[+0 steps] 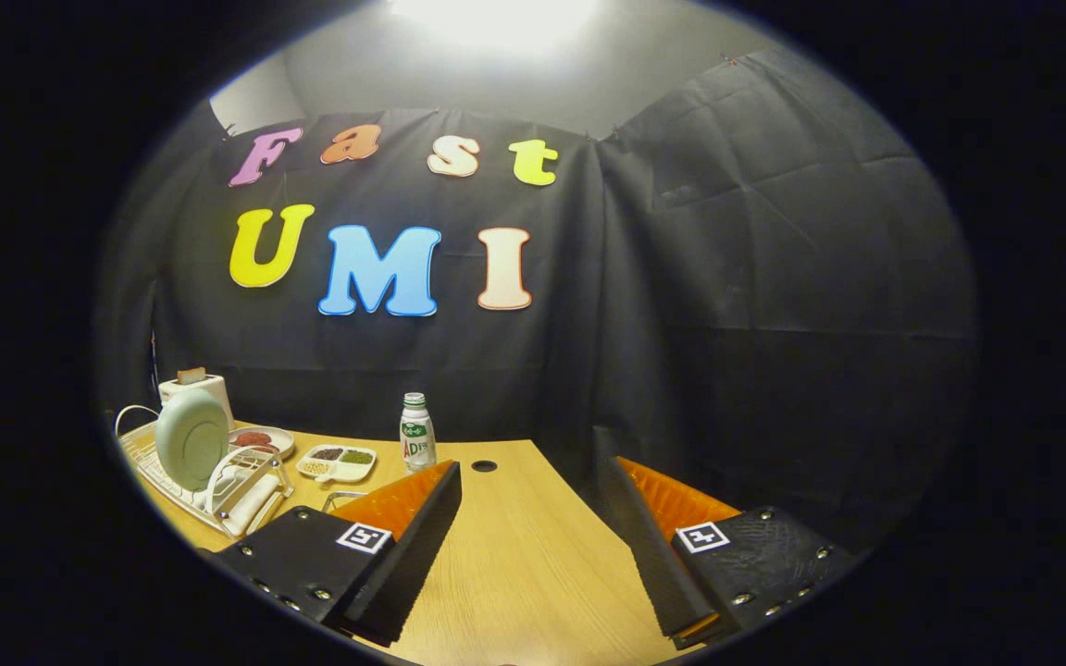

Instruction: Take the plate from the dish rack, then take the spoon from the basket and place it into the plate.

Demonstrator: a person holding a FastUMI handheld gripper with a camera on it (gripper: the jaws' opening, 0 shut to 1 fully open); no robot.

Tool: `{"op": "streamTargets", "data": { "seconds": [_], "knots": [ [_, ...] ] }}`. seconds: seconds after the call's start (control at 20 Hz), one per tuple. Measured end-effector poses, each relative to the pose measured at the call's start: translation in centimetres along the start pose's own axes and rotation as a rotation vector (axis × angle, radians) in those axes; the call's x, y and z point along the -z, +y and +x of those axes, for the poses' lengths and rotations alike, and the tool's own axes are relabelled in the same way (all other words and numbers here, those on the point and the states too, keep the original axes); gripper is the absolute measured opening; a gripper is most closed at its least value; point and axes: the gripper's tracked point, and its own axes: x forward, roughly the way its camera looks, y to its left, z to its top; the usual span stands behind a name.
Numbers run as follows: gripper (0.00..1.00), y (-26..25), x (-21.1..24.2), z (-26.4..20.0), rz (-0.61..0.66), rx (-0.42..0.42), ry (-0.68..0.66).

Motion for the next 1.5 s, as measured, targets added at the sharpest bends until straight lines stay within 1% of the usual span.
{"op": "streamTargets", "data": {
  "seconds": [0.15,0.3,0.45,0.7,0.8,0.9,1.05,1.25,1.45,1.5],
  "knots": [
    [0.96,2.9,-2.9,-4.3,-0.006,-0.006,0.017],
    [0.96,8.0,-5.0,-6.9,-0.011,-0.035,0.023],
    [0.96,14.2,-6.2,-8.1,0.012,-0.065,0.050],
    [0.96,26.3,-6.8,-7.8,0.033,-0.195,0.071],
    [0.96,30.9,-5.7,-6.9,0.057,-0.258,0.113],
    [0.96,34.7,-4.1,-5.6,0.092,-0.302,0.167],
    [0.96,38.9,-1.1,-3.4,0.133,-0.318,0.267],
    [0.97,42.6,2.2,-0.1,0.143,-0.329,0.363],
    [0.97,44.5,5.5,2.6,0.146,-0.331,0.447],
    [0.94,44.9,6.2,3.3,0.153,-0.331,0.466]
  ]
}}
